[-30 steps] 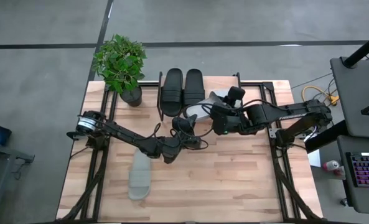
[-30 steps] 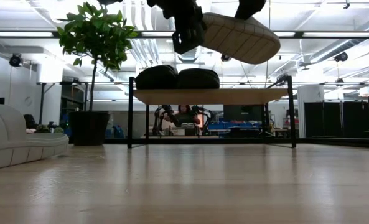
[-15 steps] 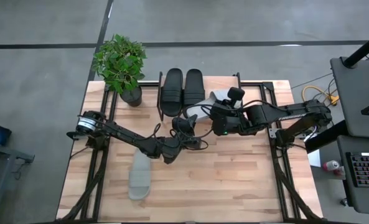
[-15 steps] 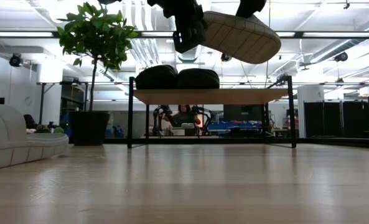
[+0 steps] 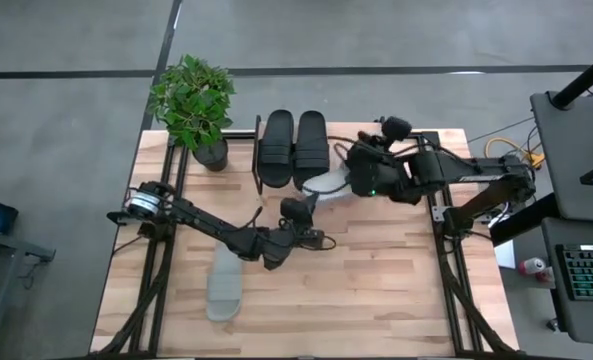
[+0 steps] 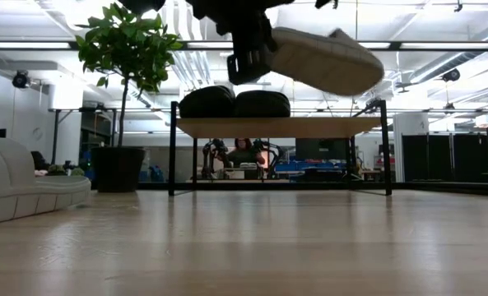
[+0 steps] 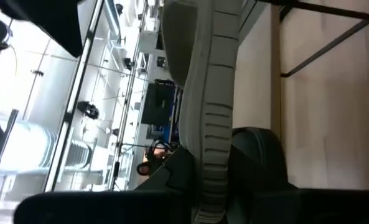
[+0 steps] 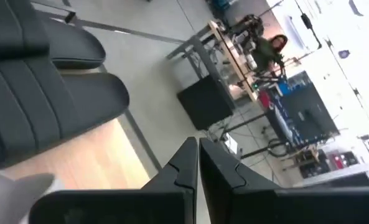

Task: Pick and place slides into the shelf
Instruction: Put the right gray slide on the shelf

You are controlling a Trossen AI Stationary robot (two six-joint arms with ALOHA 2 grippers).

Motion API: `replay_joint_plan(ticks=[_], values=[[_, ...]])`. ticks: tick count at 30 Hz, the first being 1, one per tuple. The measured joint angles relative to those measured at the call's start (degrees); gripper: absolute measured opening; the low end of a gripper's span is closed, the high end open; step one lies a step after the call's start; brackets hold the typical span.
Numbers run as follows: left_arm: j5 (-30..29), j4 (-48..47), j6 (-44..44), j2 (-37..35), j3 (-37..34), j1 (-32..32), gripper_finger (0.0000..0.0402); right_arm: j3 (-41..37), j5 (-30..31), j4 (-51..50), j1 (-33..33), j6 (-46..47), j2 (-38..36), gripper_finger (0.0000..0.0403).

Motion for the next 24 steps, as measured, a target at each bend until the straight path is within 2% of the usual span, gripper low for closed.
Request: replay_joint_plan(ticks=[3, 9, 12, 15, 19, 24], values=[[-0.7, 0.6, -0.1, -0.1, 0.0, 0.1, 0.0032, 1.9, -3.1, 0.2, 0.4, 0.0, 0.4, 0.0007], [-0.4, 0.5, -0.1, -0.1, -0.2, 0.1, 0.0032, 3.7, -17.0, -0.4, 0.2, 3.1, 0.3, 0.0009], [-0.3, 0.6, -0.1, -0.2, -0.1, 0.1, 0.0032, 2.3, -19.7, -1.4, 0.4, 3.2, 0.3, 0.0020], [-0.2, 0.5, 0.2, -0.2, -0.1, 0.2, 0.0032, 1.6, -20.6, -6.0, 0.3, 4.9, 0.4, 0.0049], [0.0, 0.5, 0.2, -0.3, 0.0, 0.2, 0.0032, 1.4, -20.6, -10.4, 0.4, 6.9, 1.2, 0.0109], [0.0, 0.6, 0.3, -0.3, 0.8, 0.2, 0.0032, 1.4, -20.6, -9.5, 0.3, 7.0, 1.6, 0.0187]])
